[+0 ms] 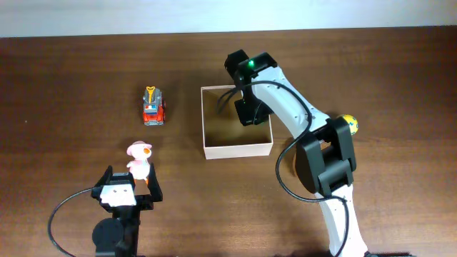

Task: Pack container
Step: 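Raise the right gripper out of the box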

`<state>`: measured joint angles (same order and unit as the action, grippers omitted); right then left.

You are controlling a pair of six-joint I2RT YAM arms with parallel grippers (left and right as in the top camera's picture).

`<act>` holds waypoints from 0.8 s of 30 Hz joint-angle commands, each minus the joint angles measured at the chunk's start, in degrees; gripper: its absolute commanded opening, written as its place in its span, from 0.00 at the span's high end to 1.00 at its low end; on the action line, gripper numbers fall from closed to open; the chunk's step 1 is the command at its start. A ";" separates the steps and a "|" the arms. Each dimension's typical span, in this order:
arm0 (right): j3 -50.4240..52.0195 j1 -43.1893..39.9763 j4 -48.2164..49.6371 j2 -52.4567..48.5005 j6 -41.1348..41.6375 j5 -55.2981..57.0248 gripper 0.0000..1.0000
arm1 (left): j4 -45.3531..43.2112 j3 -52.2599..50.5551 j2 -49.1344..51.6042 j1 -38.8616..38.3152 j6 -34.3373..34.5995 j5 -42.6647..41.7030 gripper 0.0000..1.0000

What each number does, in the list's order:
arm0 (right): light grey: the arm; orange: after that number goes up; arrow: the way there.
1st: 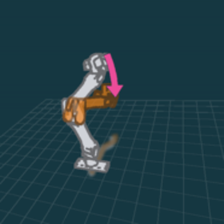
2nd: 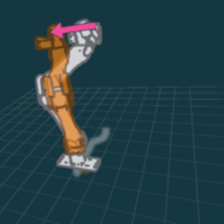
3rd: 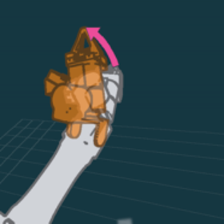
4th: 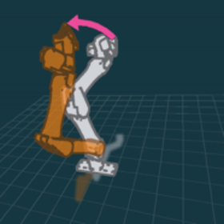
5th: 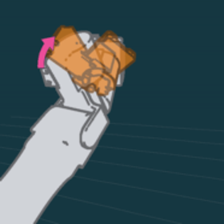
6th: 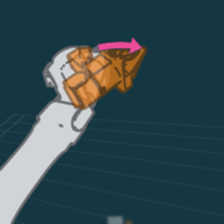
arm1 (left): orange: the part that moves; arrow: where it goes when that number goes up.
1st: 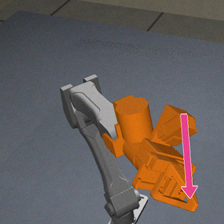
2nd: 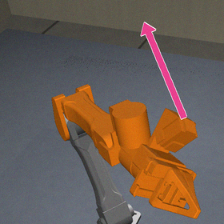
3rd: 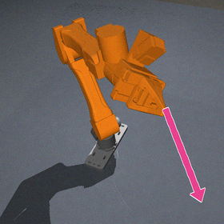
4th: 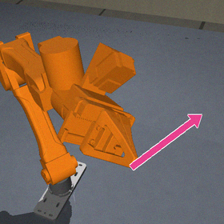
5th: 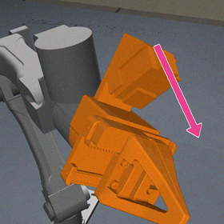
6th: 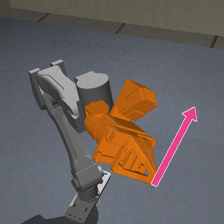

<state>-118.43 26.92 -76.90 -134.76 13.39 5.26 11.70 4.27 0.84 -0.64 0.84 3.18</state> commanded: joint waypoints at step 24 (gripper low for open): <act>1.16 0.24 7.98 -0.61 0.44 8.52 0.91 | -0.13 -0.72 -0.55 0.33 -1.11 -0.85 0.01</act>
<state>-116.42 26.94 -69.25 -134.76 13.50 11.86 11.70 4.27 0.84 -0.64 0.82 3.18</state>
